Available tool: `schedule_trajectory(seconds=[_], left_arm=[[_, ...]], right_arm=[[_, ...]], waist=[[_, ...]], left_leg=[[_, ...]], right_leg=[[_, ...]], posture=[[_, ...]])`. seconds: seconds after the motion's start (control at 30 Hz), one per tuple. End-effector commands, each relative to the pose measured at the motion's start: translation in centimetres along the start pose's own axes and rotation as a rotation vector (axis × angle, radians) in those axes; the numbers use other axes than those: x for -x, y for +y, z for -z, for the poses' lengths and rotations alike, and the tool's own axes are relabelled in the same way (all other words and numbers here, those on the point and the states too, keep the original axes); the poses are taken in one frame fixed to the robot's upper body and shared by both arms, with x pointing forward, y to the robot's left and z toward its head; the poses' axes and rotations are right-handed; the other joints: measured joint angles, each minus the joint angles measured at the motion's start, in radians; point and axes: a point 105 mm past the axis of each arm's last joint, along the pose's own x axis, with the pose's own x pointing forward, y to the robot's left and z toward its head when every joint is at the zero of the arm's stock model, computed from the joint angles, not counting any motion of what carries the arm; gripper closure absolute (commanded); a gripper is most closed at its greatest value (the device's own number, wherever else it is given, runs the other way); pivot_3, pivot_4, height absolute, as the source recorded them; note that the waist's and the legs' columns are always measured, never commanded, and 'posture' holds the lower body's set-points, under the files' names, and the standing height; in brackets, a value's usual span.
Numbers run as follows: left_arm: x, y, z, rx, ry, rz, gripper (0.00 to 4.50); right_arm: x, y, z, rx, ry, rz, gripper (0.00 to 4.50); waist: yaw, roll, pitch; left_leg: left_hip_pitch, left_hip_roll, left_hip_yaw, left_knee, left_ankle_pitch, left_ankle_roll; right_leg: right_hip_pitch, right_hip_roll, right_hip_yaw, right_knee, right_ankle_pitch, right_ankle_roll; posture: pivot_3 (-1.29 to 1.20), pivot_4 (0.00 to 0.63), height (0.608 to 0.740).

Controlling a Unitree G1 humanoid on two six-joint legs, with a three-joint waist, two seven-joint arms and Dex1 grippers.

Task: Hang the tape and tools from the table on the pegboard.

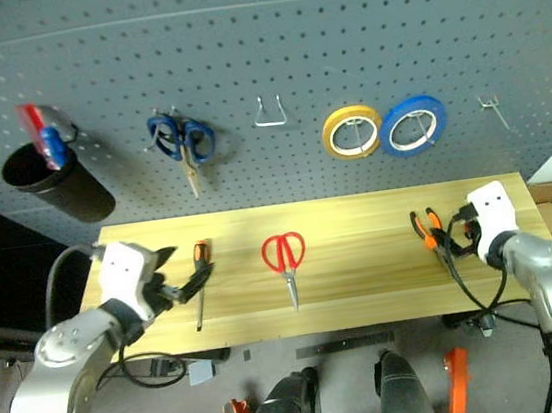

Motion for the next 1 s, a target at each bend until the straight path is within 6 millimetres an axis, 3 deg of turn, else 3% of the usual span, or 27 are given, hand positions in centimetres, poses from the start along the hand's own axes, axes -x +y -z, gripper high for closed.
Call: schedule_trajectory(seconds=[0.03,0.23,0.47,0.57,0.93,1.0], left_arm=[[-0.8,-2.8,-2.4,-0.074,-0.048,0.195,0.45],[-1.9,-4.4,-5.4,-0.165,-0.122,0.294,0.45],[-1.8,-5.8,-6.5,-0.227,-0.144,0.373,0.45],[-1.9,-6.0,-6.6,-0.229,-0.149,0.379,0.4],[-1.1,-7.6,-6.8,-0.156,-0.179,0.486,0.4],[-1.1,-7.8,-6.9,-0.167,-0.185,0.5,0.4]], right_arm=[[-1.1,-2.4,0.8,-0.009,0.087,0.053,0.0],[-3.0,-5.1,1.4,-0.046,0.165,0.104,0.0],[-4.1,-6.0,2.3,-0.119,0.245,0.092,0.0],[-4.1,-5.9,3.0,-0.174,0.305,0.062,0.59],[-4.4,-4.9,4.4,-0.178,0.372,0.028,4.4],[-4.5,-5.8,3.5,-0.131,0.309,0.092,4.46]], waist=[[-0.004,-0.001,0.017],[-0.01,-0.006,0.055],[-0.01,-0.011,0.073],[-0.009,-0.013,0.074],[-0.005,-0.013,0.074],[-0.005,-0.013,0.074]], left_leg=[[0.0,0.001,0.002,0.0,0.001,-0.002],[-0.011,0.001,0.014,0.0,-0.001,0.0],[-0.018,0.001,0.018,0.003,-0.001,0.0],[-0.018,0.002,0.018,0.005,-0.001,0.0],[-0.019,0.002,0.013,0.017,-0.001,0.0],[-0.019,0.002,0.014,0.017,-0.001,0.0]], right_leg=[[0.0,0.0,0.0,0.0,0.0,0.0],[-0.014,-0.003,0.002,0.0,0.0,0.0],[-0.02,-0.004,0.001,0.001,0.001,0.001],[-0.019,-0.003,0.001,0.001,0.002,0.002],[-0.015,-0.001,0.001,0.001,0.008,0.005],[-0.015,-0.001,0.001,0.001,0.008,0.006]], posture=[[-0.06,0.442,0.74],[-0.05,0.455,0.74],[-0.03,0.462,0.74],[-0.03,0.458,0.74],[-0.04,0.434,0.74],[-0.04,0.431,0.74]])
